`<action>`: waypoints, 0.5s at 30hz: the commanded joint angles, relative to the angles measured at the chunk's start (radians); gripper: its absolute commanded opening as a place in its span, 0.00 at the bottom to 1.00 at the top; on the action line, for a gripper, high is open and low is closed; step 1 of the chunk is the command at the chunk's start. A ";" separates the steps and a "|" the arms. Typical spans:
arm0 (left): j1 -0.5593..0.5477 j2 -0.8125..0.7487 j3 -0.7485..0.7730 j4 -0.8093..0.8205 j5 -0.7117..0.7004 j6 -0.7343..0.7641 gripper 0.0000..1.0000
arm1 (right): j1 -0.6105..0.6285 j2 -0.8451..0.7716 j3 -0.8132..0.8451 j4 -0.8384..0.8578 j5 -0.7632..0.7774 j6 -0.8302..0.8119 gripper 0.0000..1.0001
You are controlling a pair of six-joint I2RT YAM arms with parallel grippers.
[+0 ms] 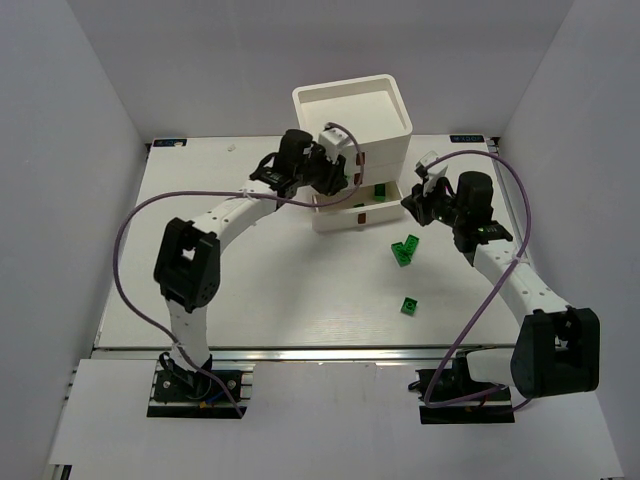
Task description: Sort the legos into containers by color
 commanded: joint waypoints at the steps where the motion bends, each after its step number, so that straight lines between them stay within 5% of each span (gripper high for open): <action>1: -0.033 0.089 0.116 -0.035 -0.078 0.199 0.00 | -0.008 -0.035 -0.002 -0.015 0.016 -0.045 0.17; 8: -0.100 0.158 0.142 -0.018 -0.174 0.297 0.07 | -0.023 -0.073 -0.025 -0.035 0.021 -0.068 0.19; 11: -0.122 0.168 0.133 0.011 -0.268 0.318 0.35 | -0.029 -0.075 -0.031 -0.038 0.015 -0.074 0.27; 15: -0.122 0.166 0.127 0.017 -0.339 0.322 0.58 | -0.031 -0.073 -0.031 -0.054 -0.002 -0.094 0.47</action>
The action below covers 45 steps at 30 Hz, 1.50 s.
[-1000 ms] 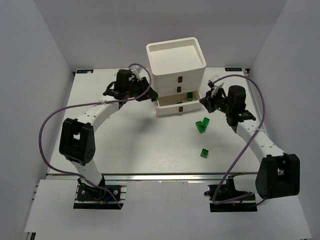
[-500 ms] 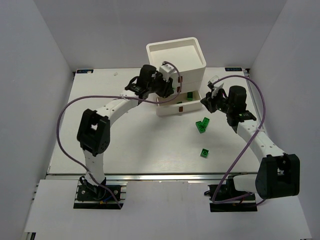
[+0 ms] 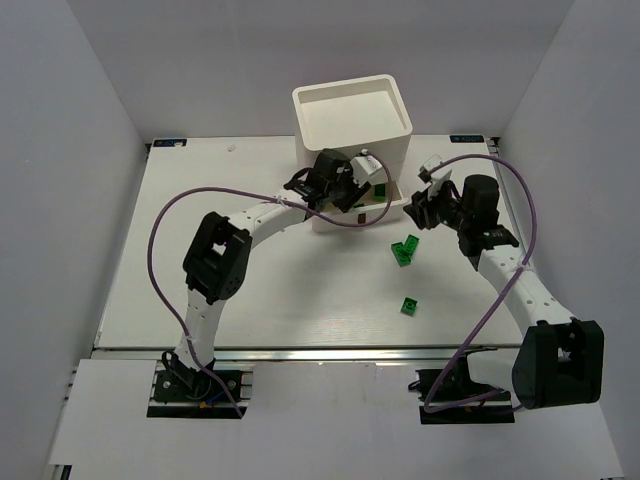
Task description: Sort the legos into containers by color
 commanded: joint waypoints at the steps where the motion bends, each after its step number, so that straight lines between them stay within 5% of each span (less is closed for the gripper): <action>1: 0.002 -0.041 0.016 0.028 -0.096 0.029 0.61 | -0.007 -0.018 -0.015 -0.011 -0.033 -0.045 0.49; 5: 0.002 -0.063 0.027 0.022 -0.096 0.003 0.65 | -0.014 -0.006 0.014 -0.138 -0.148 -0.155 0.63; 10: -0.008 -0.122 0.035 -0.003 -0.091 -0.073 0.67 | -0.025 0.022 0.031 -0.254 -0.228 -0.226 0.60; 12: -0.008 -0.151 0.029 -0.027 -0.099 -0.163 0.61 | -0.033 0.052 0.052 -0.271 -0.192 -0.211 0.36; 14: 0.011 -0.208 0.024 -0.053 -0.100 -0.249 0.32 | -0.047 0.087 0.079 -0.331 -0.154 -0.184 0.00; 16: 0.022 -0.283 -0.020 -0.078 -0.094 -0.399 0.14 | -0.054 0.146 0.126 -0.377 -0.103 -0.125 0.00; 19: 0.022 -0.389 -0.158 -0.073 -0.093 -0.527 0.15 | -0.059 0.236 0.206 -0.487 -0.039 0.011 0.00; 20: 0.022 -0.470 -0.201 -0.056 -0.094 -0.594 0.39 | -0.056 0.259 0.227 -0.559 -0.040 0.034 0.17; 23: 0.022 -0.649 -0.400 -0.009 -0.100 -0.692 0.69 | -0.057 0.324 0.283 -0.618 -0.028 0.158 0.51; 28: 0.022 -0.860 -0.649 0.076 -0.180 -0.846 0.74 | -0.042 0.354 0.281 -0.581 0.124 0.379 0.81; 35: 0.022 -0.991 -0.775 0.004 -0.231 -0.926 0.74 | -0.044 0.413 0.292 -0.571 0.242 0.644 0.73; 45: 0.022 -1.015 -0.760 -0.059 -0.234 -0.926 0.75 | -0.044 0.597 0.393 -0.549 0.311 0.728 0.63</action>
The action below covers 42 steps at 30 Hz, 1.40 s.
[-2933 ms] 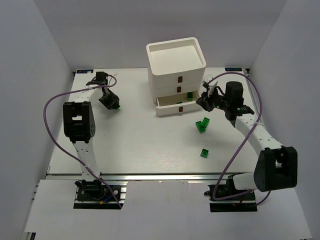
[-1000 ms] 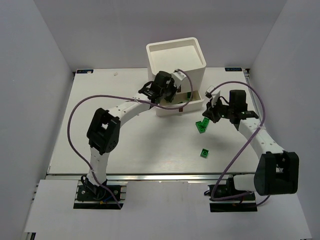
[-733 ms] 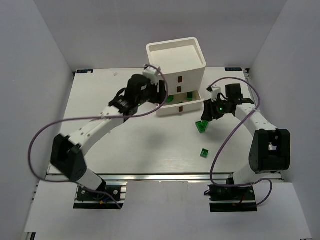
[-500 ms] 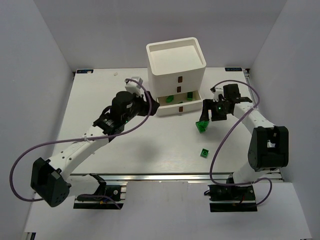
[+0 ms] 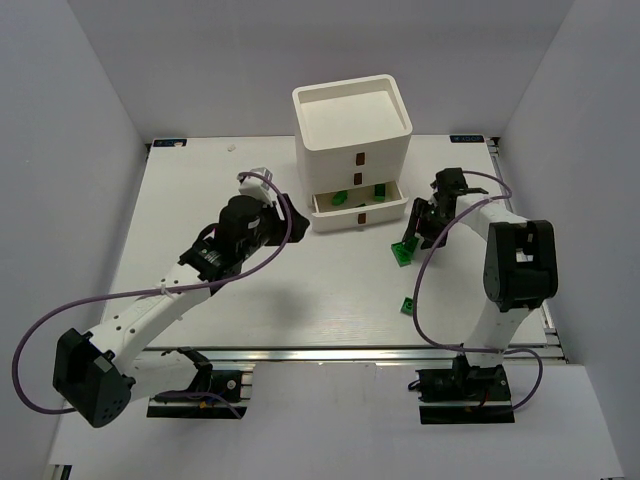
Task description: Sort the legos into containers by color
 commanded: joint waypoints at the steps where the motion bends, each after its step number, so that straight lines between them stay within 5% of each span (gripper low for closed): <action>1: -0.002 -0.031 0.017 -0.036 -0.018 -0.015 0.75 | -0.002 0.034 0.077 0.019 0.044 0.049 0.63; 18: -0.002 -0.083 -0.022 -0.035 -0.044 -0.044 0.75 | -0.004 0.117 0.097 0.003 0.074 0.081 0.49; 29: -0.012 -0.026 -0.023 -0.015 0.037 -0.098 0.75 | -0.016 0.016 0.120 0.066 0.030 -0.008 0.02; 36: -0.012 -0.054 -0.046 0.001 0.034 -0.093 0.75 | -0.004 -0.159 0.084 0.377 -0.370 -0.321 0.00; 39: -0.012 -0.057 -0.046 0.002 0.036 -0.090 0.75 | 0.013 -0.153 0.145 0.377 -0.652 -0.570 0.00; 42: -0.012 -0.055 -0.047 0.007 0.034 -0.089 0.75 | 0.063 -0.131 0.198 0.306 -0.757 -0.859 0.00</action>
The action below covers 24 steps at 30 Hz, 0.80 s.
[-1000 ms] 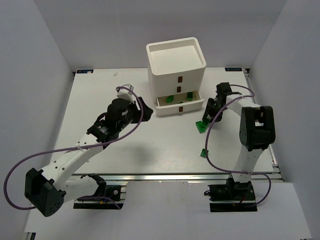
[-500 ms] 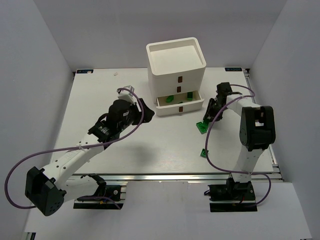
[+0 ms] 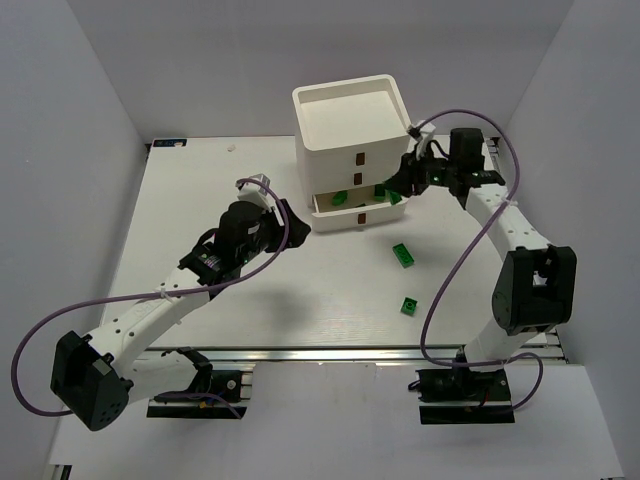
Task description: Sort the legos into containers by color
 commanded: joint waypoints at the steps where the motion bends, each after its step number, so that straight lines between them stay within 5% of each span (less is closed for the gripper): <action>1: -0.005 -0.034 -0.004 0.019 0.012 0.001 0.75 | 0.067 0.021 0.046 0.023 -0.249 -0.424 0.00; 11: -0.005 -0.072 -0.029 0.009 -0.011 -0.002 0.76 | 0.166 0.140 0.108 -0.009 -0.221 -1.109 0.00; 18: -0.005 -0.073 -0.034 0.006 -0.011 -0.004 0.76 | 0.196 0.237 0.185 -0.027 -0.152 -1.270 0.00; 22: -0.005 -0.073 -0.029 0.005 -0.011 -0.002 0.77 | 0.208 0.265 0.201 -0.047 -0.129 -1.288 0.42; 24: -0.005 -0.076 -0.032 0.005 -0.009 -0.002 0.77 | 0.208 0.262 0.197 -0.058 -0.131 -1.276 0.53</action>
